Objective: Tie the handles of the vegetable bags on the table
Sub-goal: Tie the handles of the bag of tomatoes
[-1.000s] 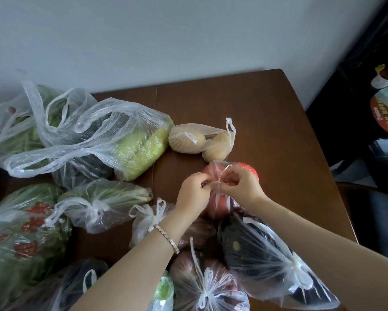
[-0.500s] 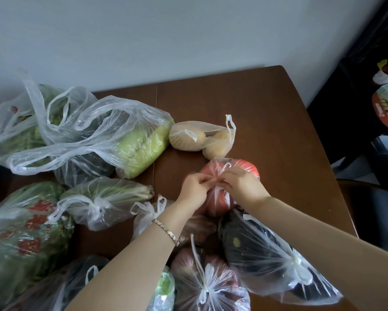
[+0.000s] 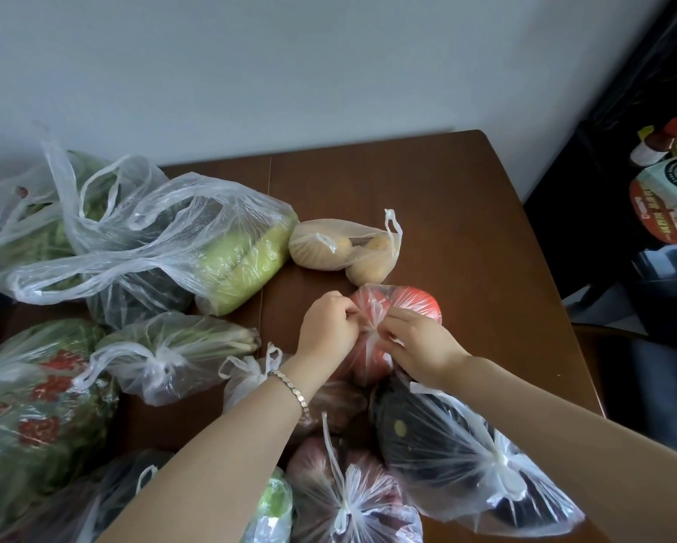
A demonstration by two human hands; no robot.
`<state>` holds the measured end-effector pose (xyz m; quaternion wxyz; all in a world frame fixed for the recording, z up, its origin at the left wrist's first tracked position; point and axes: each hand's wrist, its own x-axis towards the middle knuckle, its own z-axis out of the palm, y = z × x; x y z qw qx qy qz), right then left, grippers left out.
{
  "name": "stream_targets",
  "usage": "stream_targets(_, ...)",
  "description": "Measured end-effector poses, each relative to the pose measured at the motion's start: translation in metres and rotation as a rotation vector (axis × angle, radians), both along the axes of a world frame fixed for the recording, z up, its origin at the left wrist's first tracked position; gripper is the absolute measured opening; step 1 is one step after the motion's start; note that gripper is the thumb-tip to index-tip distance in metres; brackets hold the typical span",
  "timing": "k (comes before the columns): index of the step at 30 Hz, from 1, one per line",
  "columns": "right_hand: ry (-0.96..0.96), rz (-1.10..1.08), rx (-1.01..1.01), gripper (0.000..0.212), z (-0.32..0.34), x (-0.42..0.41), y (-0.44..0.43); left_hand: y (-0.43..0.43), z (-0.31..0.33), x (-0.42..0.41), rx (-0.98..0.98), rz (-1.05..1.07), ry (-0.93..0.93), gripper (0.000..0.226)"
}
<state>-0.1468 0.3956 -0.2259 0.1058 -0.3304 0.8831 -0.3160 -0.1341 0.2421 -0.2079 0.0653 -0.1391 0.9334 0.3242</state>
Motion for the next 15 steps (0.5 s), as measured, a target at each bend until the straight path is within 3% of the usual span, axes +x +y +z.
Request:
stream_targets(3,-0.369,-0.219,-0.108,0.022,-0.003,0.005,0.000,0.003,-0.005,0.004,0.003,0.062,0.023,0.015)
stream_targets(5,-0.461,-0.319,-0.155,0.024,-0.007,0.010,0.000,0.005,-0.010,0.007,0.000,0.085,0.011,0.016)
stream_targets(8,-0.458,-0.298,-0.095,0.026,-0.005,0.012,0.001,0.004,-0.011,0.008,0.033,0.097,-0.038,0.014)
stream_targets(11,-0.422,-0.237,0.016,0.020,0.006,-0.002,0.004,-0.007,-0.007,-0.002,0.194,0.109,-0.140,0.009)
stream_targets(14,-0.352,-0.293,0.069,0.017,0.023,-0.028,0.009,-0.025,0.002,-0.017,0.201,0.189,-0.028,0.006)
stream_targets(15,-0.295,-0.355,0.064,0.020,0.030,-0.039,0.010,-0.032,0.005,-0.022,0.190,0.236,0.029,0.014)
